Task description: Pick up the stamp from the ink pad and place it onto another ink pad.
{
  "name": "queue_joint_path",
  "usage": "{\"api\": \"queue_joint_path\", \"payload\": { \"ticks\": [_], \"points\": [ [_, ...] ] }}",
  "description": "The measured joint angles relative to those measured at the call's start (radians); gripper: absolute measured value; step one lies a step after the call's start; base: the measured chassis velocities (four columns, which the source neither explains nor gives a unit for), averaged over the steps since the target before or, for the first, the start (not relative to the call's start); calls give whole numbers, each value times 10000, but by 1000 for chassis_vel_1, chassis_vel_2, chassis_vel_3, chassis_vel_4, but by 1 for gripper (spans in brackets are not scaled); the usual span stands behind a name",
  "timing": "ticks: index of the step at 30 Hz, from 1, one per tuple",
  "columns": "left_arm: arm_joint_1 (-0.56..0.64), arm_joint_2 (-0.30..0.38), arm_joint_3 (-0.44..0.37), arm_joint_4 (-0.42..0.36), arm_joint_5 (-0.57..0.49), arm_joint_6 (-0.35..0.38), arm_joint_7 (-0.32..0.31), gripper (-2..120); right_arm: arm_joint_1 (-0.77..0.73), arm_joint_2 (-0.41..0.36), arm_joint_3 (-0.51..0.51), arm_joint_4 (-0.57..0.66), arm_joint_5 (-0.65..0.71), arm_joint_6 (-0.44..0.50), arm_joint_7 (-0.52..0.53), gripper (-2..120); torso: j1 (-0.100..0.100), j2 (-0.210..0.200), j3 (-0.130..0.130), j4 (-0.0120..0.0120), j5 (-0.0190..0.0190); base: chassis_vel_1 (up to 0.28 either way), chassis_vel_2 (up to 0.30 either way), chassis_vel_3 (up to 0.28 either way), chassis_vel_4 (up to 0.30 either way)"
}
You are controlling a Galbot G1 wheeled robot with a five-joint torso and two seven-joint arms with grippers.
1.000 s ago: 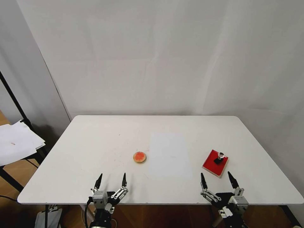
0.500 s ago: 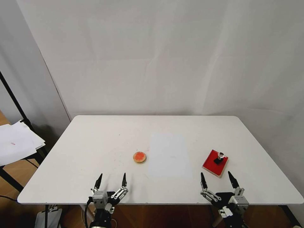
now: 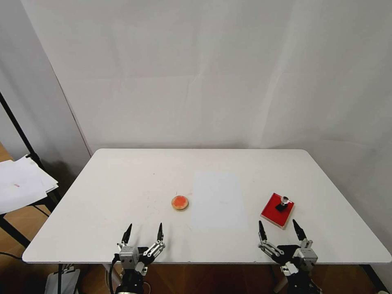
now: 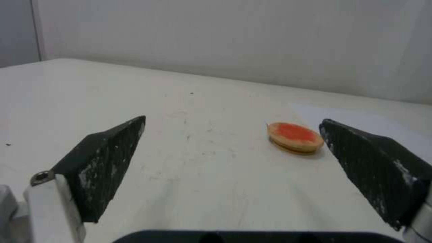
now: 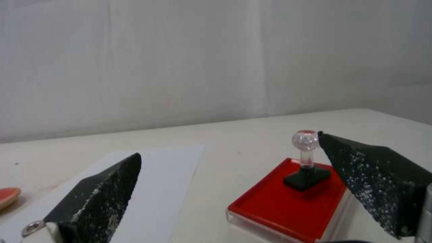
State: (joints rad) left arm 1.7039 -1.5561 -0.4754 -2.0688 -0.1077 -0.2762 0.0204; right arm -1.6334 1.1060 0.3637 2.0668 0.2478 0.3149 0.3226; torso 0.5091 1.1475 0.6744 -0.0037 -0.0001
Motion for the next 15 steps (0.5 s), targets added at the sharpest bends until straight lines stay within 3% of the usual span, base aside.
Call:
{"api": "queue_joint_path", "payload": {
  "ticks": [7, 15],
  "points": [
    [0, -1, 0, -1, 0, 0, 0, 102, 1479, -545, -26, -1315, 1098, -187, -7, 100, 1, 0, 1, 1, 0, 0, 0, 0, 0],
    [0, 0, 0, 0, 0, 0, 0, 102, 2136, -798, -133, -2050, 1670, -230, 8, 100, 1, -1, 1, 1, 1, 0, 0, 0, 0]
  ]
}}
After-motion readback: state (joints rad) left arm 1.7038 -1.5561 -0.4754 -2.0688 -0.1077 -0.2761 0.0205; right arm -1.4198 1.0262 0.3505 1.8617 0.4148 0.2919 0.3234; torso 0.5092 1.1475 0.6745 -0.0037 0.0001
